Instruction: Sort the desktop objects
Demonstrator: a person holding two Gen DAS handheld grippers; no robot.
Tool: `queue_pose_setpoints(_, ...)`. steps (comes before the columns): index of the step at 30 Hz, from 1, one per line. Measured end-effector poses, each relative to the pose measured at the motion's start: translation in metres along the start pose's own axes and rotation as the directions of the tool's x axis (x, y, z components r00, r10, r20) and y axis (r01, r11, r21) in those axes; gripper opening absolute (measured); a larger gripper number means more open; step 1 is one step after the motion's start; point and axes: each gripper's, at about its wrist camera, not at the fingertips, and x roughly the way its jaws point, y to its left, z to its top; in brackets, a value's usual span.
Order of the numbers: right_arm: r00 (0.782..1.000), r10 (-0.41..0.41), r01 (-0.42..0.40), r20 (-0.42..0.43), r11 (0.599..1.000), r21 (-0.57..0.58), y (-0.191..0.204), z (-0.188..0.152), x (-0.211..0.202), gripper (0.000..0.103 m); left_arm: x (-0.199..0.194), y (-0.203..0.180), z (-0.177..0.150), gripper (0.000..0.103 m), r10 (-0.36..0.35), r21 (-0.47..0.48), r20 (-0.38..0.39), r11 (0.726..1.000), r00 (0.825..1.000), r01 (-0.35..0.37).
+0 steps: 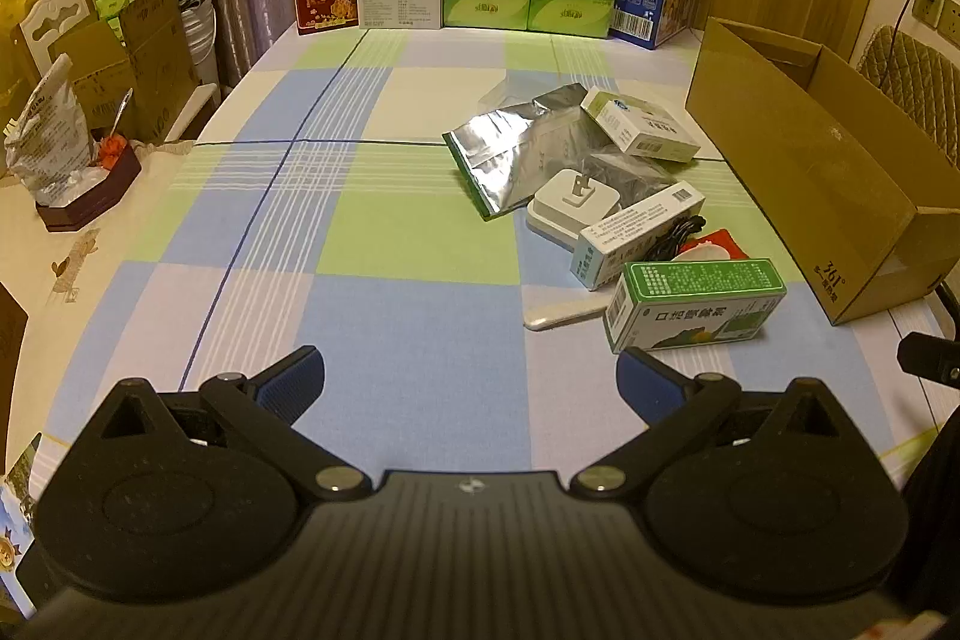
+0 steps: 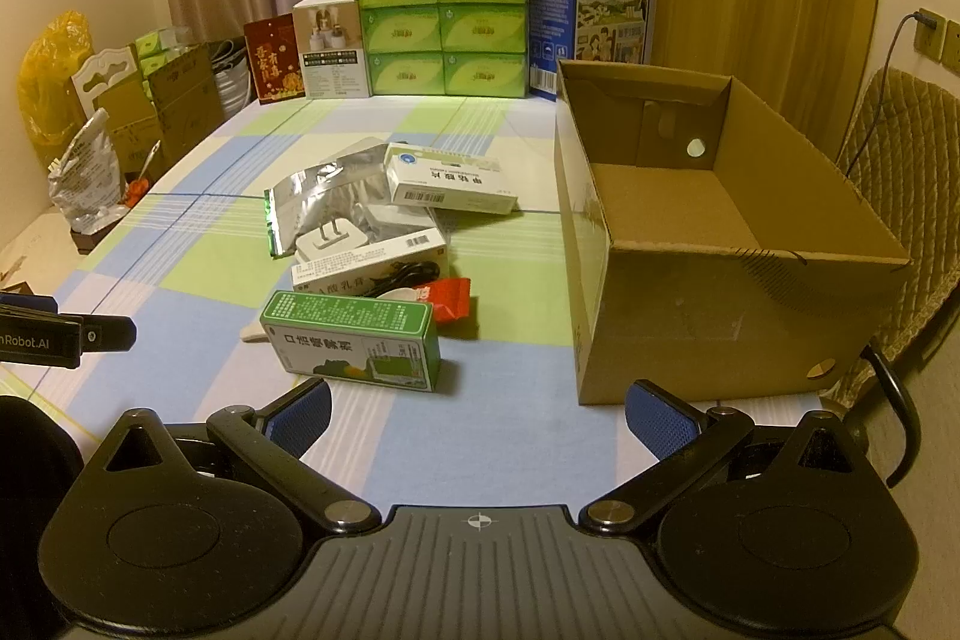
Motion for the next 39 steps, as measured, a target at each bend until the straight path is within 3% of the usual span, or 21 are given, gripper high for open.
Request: queue_pose_setpoints(39,1.000,-0.014,0.013,-0.027,0.999,-0.042,0.0077,-0.0004,0.0073,0.101,0.0014,0.0072,0.0005,0.102,-0.036,-0.045,-0.003,0.998,0.999,0.036)
